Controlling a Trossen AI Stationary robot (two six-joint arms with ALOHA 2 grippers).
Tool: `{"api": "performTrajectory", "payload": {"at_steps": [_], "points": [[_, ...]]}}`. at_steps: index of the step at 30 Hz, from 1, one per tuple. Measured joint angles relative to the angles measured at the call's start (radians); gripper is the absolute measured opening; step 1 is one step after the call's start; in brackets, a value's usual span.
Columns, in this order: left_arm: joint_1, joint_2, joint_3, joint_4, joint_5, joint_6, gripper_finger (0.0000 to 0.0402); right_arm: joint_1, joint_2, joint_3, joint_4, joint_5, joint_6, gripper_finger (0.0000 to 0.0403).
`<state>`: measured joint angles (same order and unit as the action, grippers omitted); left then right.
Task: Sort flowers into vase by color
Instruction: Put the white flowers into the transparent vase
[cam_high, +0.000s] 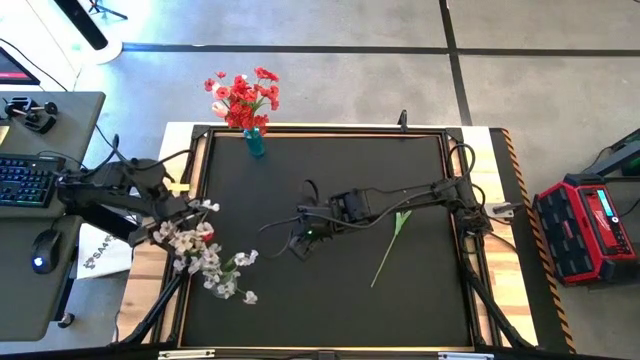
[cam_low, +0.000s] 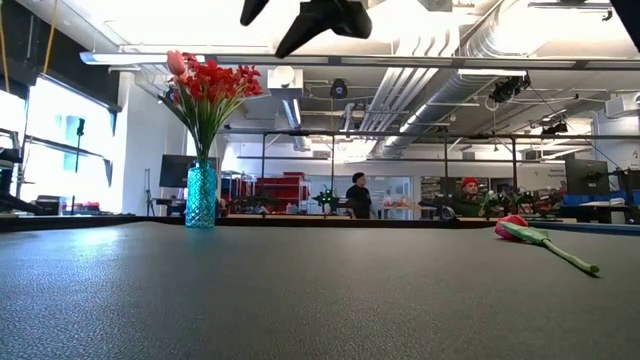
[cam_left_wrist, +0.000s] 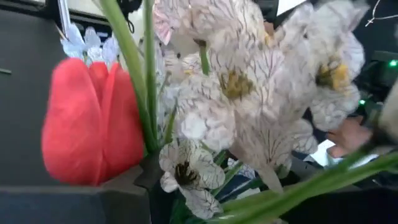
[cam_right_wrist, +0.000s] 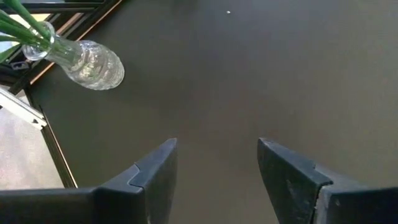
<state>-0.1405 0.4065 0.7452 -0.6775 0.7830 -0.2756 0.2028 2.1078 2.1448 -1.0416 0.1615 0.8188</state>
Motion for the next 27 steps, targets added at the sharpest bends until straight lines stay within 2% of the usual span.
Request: {"api": "performTrajectory", "payload": {"at_steps": [6,12,19,23,27], "points": [[-0.037,0.026,0.0,-0.043,-0.024,0.013,0.0186,0.001,0.0,0.0,-0.003,-0.016,-0.001,0.0208],[-0.084,0.06,0.0,0.014,-0.068,0.015,0.0193,0.001,0.0,0.0,-0.015,-0.035,0.011,0.0208],[-0.119,0.088,0.0,0.035,-0.095,-0.044,0.0241,0.002,0.0,0.0,-0.065,-0.107,0.093,0.0208],[-0.138,0.087,0.0,0.041,-0.051,-0.086,0.027,0.007,0.0,0.0,-0.079,-0.157,0.124,0.0208],[-0.167,0.083,0.0,0.041,-0.025,-0.117,0.028,0.012,0.0,0.0,-0.08,-0.173,0.123,0.0208]]}}
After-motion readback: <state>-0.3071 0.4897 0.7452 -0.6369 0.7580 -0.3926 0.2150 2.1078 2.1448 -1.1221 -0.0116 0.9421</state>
